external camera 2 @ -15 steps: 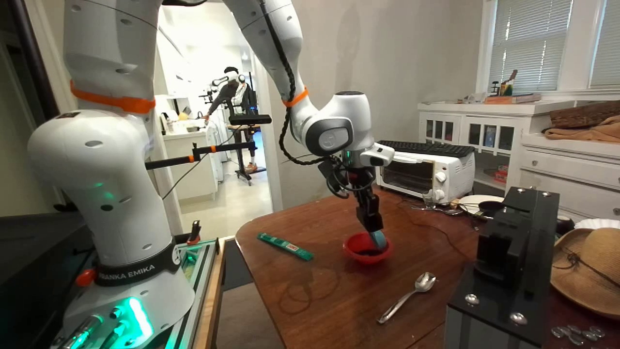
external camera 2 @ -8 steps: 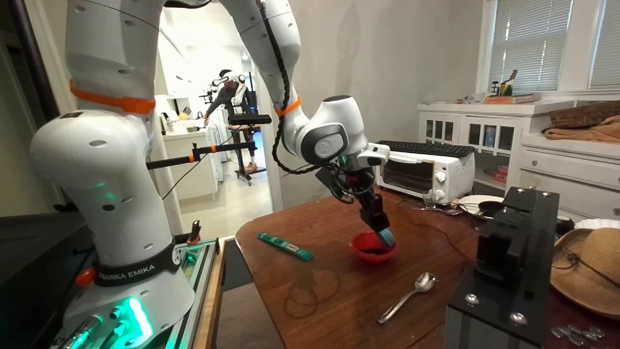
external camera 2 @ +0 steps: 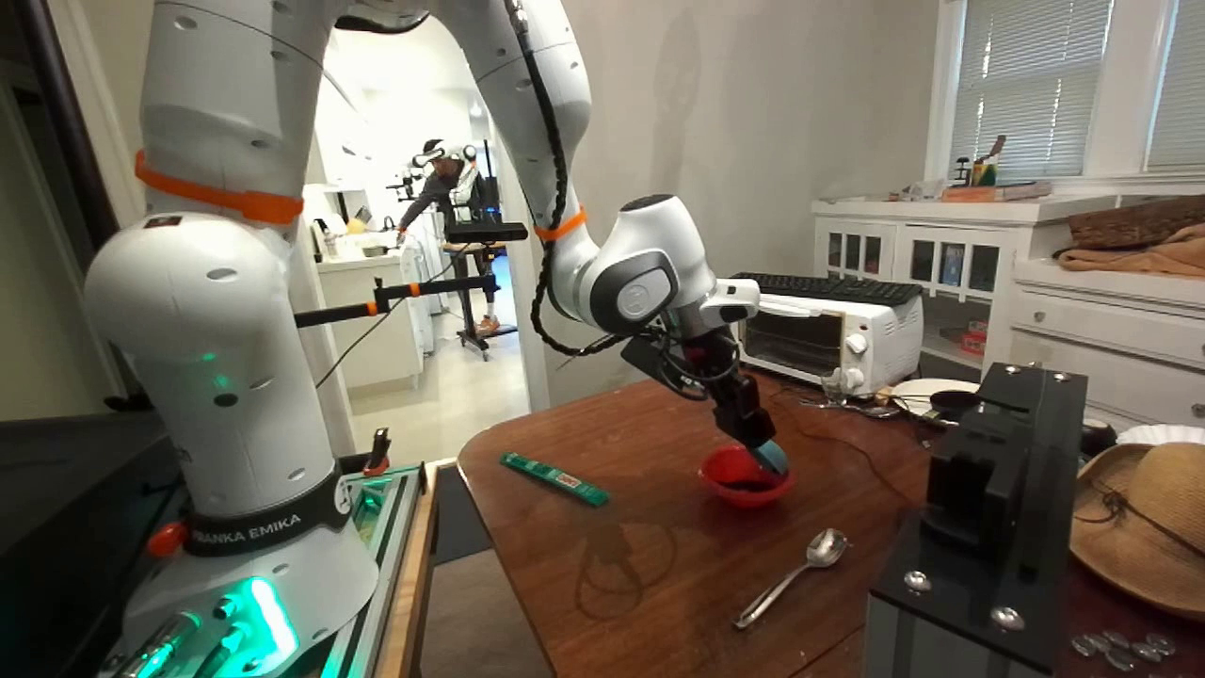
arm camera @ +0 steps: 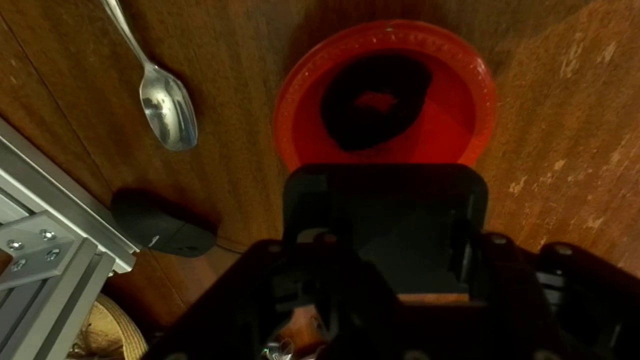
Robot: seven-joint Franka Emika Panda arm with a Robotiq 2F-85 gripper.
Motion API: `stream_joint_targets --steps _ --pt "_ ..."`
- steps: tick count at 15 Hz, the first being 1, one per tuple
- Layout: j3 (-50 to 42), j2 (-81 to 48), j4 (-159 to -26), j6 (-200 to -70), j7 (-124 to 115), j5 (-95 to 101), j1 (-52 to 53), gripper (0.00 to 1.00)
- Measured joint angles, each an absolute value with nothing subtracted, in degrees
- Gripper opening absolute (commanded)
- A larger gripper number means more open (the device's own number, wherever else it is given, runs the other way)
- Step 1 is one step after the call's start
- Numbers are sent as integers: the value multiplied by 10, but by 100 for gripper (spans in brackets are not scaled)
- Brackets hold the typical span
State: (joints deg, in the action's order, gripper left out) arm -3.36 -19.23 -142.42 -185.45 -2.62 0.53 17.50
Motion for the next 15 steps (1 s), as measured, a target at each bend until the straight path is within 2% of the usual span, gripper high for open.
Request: stream_joint_targets --steps 15 --pt "-57 -256 -1417 -1969 -1 -15 221 23"
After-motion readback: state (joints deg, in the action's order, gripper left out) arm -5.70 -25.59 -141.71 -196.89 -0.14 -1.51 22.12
